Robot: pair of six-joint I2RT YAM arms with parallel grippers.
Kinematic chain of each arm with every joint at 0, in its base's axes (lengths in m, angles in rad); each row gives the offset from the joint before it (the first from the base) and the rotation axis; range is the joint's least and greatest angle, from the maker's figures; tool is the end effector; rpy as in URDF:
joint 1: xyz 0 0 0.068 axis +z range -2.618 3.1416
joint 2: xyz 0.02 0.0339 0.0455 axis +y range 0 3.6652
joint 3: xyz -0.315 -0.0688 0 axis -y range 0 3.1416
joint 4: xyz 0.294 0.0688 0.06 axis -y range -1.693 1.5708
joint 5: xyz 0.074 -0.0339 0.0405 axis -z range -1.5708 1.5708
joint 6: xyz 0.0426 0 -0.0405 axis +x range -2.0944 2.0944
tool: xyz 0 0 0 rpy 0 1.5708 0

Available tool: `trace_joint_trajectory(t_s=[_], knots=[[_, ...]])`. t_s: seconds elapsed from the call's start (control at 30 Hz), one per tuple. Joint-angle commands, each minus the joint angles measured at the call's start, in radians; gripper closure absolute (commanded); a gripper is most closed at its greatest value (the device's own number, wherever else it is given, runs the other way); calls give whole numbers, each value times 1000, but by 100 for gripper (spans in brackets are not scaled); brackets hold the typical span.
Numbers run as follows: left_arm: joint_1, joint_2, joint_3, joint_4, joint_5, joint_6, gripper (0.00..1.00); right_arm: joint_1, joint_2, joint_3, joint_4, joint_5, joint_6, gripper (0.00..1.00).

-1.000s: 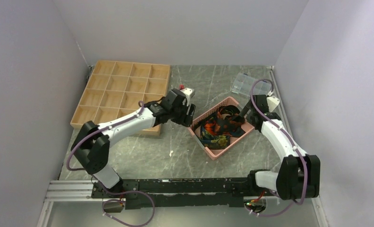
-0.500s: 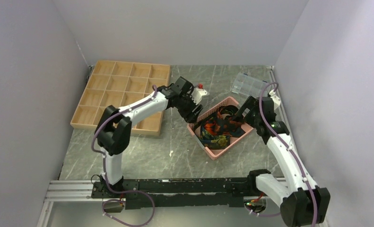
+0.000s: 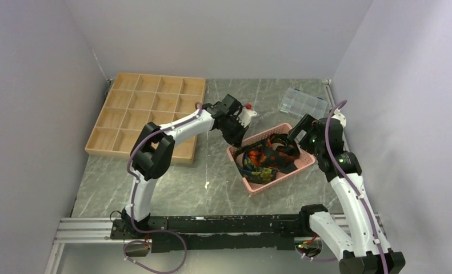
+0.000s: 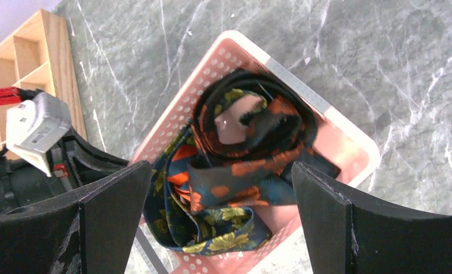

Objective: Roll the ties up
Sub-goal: Move the bin to the corner of the board.

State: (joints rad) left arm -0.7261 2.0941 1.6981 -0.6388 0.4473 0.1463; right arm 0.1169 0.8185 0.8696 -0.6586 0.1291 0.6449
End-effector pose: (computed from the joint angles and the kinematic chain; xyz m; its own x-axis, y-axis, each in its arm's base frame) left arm 0.3835 -0.3652 0.2317 -0.5247 0.6417 -0.5595 0.8494 0.4387 -0.2935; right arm 0.1901 0.0168 0.3521 -0.4595 0.5463 -0.7003 0.3323 0.8370 0.4348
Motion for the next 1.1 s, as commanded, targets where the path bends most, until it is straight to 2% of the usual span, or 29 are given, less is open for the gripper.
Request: trace_joint_trajectory(t_s=[0.0,0.17,0.33,0.57,0.7,0.77,0.8,0.87,0.9,0.93,0.97,1.0,1.07], knots=[[-33,-21,-25,138,-36,-192,97,1,0,75,-29,33,-29,0],[-58,-87,-162,314,-196,-478,97,2,17,98,-36,98,-25,0],[-81,-83,-208,372,-311,-723,97,1,25,111,-39,140,-4,0],[-201,76,19,284,-516,-903,97,1,51,111,-45,275,66,0],[-267,212,173,236,-628,-945,97,-2,53,85,-15,326,105,0],[-279,260,228,231,-640,-967,97,-2,68,76,-7,339,122,0],[-283,279,247,235,-639,-979,93,-4,85,73,-2,340,130,0],[-293,300,277,238,-636,-986,78,-6,115,69,7,337,147,0],[-302,301,283,234,-643,-984,66,-6,131,66,14,339,153,0],[-308,291,278,237,-660,-975,45,-7,145,62,23,340,162,0],[-315,272,257,251,-666,-963,17,-8,160,57,33,342,166,0],[-317,249,222,270,-669,-955,8,-8,175,51,44,345,170,0],[-316,185,139,300,-675,-942,6,-8,212,41,64,356,185,0]])
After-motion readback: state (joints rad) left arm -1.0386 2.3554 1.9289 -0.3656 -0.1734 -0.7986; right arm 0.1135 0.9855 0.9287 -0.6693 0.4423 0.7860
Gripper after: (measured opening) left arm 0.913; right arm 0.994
